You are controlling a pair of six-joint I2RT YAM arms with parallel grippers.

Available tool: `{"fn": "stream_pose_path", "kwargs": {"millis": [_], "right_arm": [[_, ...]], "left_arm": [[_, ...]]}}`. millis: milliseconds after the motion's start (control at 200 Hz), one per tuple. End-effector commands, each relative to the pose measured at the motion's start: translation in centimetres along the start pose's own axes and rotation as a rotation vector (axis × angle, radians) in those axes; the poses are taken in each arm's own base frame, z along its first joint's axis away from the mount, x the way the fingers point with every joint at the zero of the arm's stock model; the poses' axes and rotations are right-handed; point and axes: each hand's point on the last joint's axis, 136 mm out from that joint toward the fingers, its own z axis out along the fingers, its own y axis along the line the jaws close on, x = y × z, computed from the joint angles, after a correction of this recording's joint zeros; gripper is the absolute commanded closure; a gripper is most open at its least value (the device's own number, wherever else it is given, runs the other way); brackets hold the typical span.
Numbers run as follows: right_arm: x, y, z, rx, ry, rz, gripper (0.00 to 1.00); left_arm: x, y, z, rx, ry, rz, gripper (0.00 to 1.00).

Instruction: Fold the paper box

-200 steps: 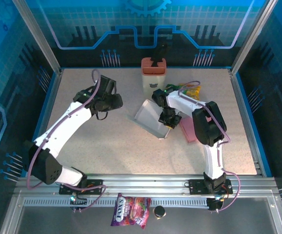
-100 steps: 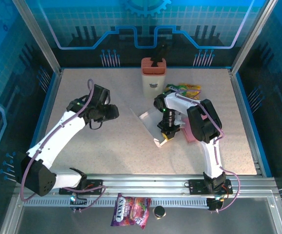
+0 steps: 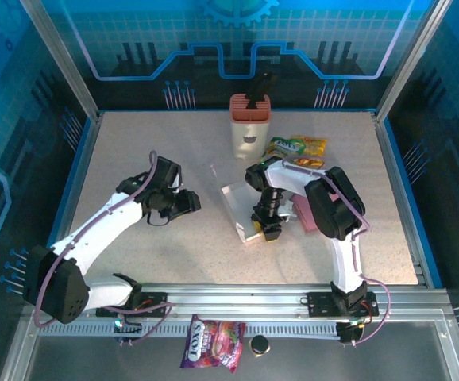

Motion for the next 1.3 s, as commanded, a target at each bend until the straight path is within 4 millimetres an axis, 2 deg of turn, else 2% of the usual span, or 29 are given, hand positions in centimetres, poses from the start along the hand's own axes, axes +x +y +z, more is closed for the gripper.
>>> {"fn": "stream_pose_path", "kwargs": {"millis": [0, 195, 270, 340, 390, 460, 505, 565, 625, 785, 900, 1061, 1296], "right_arm": [[1.0, 0.4, -2.8, -0.133, -0.026, -0.062, 0.42], [0.7, -1.3, -7.4, -0.297, -0.161, -0.248, 0.37], [0.5, -1.1, -9.2, -0.375, -0.228, -0.388, 0.40], [0.8, 0.3, -11.8, -0.467, -0.330, -0.610, 0.43], [2.5, 1.5, -13.8, -0.550, -0.371, -0.809, 0.46], [6.4, 2.4, -16.4, -0.689, -0.410, -1.096, 0.46], [8.9, 2.3, -17.7, -0.764, -0.424, -1.254, 0.45], [11.2, 2.0, -18.6, -0.817, -0.417, -1.394, 0.42], [12.3, 2.0, -18.6, -0.804, -0.385, -1.474, 0.43], [13.0, 2.6, -18.1, -0.702, -0.359, -1.571, 0.45], [12.4, 3.4, -17.2, -0.591, -0.354, -1.583, 0.48], [13.7, 4.7, -17.3, -0.598, -0.343, -1.606, 0.52], [14.3, 6.2, -15.6, -0.548, -0.349, -1.574, 0.60]], "left_arm": [[0.2, -1.9, 1.1, 0.085, 0.029, -0.025, 0.53], [-0.2, -3.2, 2.5, 0.100, 0.046, -0.026, 0.54], [-0.5, -3.6, 2.8, 0.100, 0.046, -0.021, 0.54], [-0.9, -4.0, 3.0, 0.099, 0.043, -0.017, 0.54], [-1.2, -4.3, 3.1, 0.097, 0.039, -0.013, 0.54], [-1.6, -4.5, 3.1, 0.092, 0.029, -0.011, 0.54], [-1.8, -4.6, 3.1, 0.092, 0.023, -0.009, 0.55], [-2.1, -4.7, 3.0, 0.091, 0.015, -0.011, 0.55], [-2.3, -4.7, 3.0, 0.087, 0.007, -0.011, 0.55], [-2.6, -4.7, 2.7, 0.080, -0.008, -0.012, 0.56], [-2.6, -4.6, 2.5, 0.069, -0.012, -0.006, 0.57], [-2.3, -4.0, 1.9, 0.046, -0.017, 0.007, 0.57], [-1.3, -2.2, 0.2, -0.016, -0.037, 0.028, 0.56]]}}
